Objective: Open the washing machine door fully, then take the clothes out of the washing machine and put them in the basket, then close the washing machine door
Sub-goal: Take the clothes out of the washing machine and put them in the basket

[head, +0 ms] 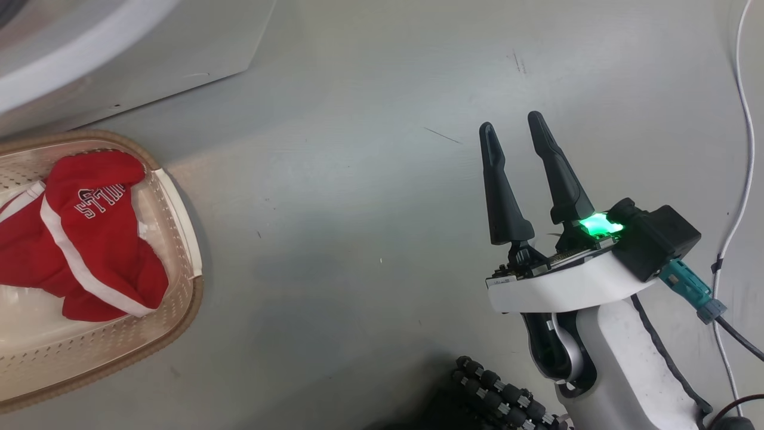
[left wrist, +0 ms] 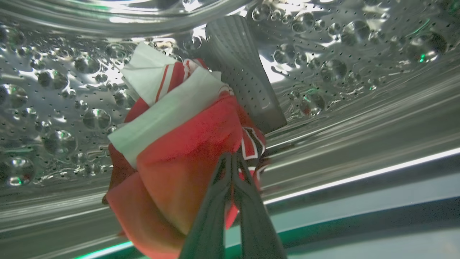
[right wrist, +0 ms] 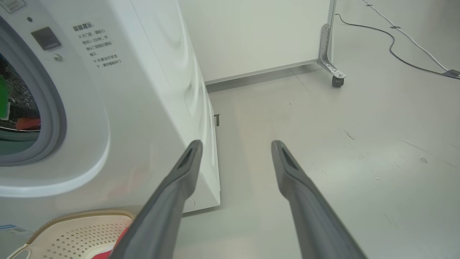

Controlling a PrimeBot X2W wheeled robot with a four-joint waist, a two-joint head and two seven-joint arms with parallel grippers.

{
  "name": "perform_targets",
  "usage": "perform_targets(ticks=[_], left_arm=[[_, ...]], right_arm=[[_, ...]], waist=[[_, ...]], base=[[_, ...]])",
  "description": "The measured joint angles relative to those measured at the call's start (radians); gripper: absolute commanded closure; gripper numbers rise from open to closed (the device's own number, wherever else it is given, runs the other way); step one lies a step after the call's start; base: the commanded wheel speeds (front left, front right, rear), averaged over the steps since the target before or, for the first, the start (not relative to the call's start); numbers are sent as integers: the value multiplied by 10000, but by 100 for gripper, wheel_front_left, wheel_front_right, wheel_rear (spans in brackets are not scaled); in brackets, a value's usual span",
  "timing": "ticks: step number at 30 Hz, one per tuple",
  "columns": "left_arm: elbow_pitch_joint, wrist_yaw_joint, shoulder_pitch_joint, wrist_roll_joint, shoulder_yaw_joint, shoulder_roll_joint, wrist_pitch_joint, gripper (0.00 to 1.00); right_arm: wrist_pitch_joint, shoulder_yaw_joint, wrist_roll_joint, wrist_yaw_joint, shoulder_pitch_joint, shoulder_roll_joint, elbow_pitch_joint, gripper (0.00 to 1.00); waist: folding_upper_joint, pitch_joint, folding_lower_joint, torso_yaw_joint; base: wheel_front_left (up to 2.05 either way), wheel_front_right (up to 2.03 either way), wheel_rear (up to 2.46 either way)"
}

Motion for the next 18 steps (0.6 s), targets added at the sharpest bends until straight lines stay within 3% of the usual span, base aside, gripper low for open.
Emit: perform_targets(ticks=[18], left_arm=[[-702, 0, -25, 6, 56, -491, -2050, 100]], right_arm=[[0, -341, -278, -73, -81, -6, 92, 0]], waist=[[0, -249, 0, 478]], base=[[0, 0, 0]])
